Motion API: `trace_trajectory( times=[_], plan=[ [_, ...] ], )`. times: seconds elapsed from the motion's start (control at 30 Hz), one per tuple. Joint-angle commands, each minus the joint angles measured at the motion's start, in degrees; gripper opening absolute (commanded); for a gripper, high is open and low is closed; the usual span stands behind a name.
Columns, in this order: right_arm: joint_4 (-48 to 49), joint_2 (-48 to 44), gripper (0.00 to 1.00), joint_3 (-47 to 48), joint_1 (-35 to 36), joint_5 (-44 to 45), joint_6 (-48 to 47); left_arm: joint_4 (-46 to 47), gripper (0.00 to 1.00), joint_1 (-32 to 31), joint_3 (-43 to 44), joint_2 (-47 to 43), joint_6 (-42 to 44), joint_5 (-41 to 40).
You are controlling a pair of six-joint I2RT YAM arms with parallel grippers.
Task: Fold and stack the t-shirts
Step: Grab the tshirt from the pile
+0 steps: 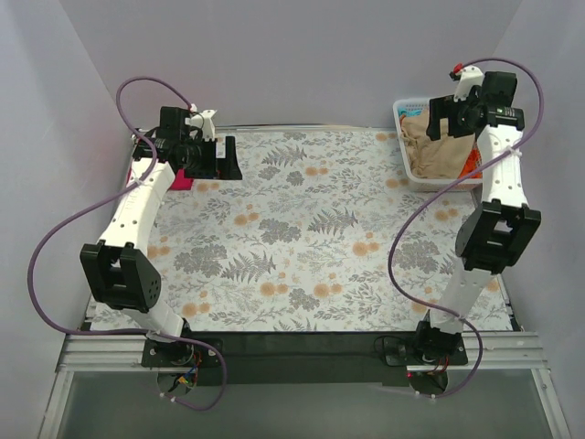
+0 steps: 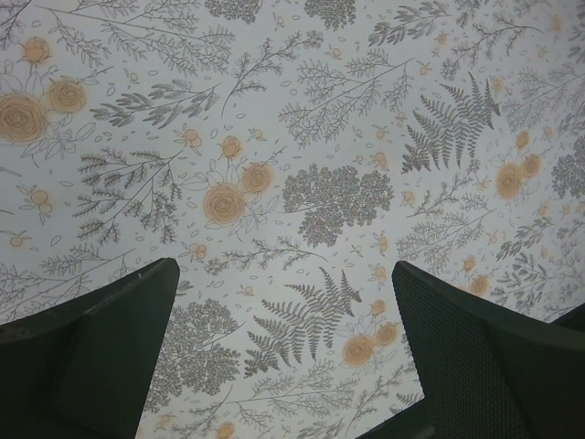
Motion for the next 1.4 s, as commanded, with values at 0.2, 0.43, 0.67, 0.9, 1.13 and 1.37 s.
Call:
trace_trajectory(
  times=[0.2,0.43,0.67,0.9,1.13,1.37],
  plan=[
    [10.3,15.8,0.82,11.9,-1.5,1.4,1.8,-4.9,0.98,1.7,0.6,-2.1,0.1,-5.2],
    [18.8,22.5,0.77,13.9,-1.4,1.9,4.4,-6.2,0.98,1.8,-1.2,-2.9,0.7,-6.8],
    [21.1,25.8,0.29,15.4,-1.3,3.1,3.7,-7.4,0.98,1.8,-1.5,-2.6,0.9,-8.3],
    [21.4,16.9,0.01,10.6,-1.5,1.1,2.9,-6.4,0.98,1.8,-1.0,-1.7,-0.2,-6.9],
    [21.5,-1.5,0.01,1.0,-1.4,-5.6,5.5,-5.0,0.98,1.9,1.0,-1.2,-0.5,-0.9],
    [22.0,-18.1,0.01,-3.1,-1.5,-12.5,8.4,-1.8,0.98,2.5,0.7,-2.4,-0.9,4.4]
  ],
)
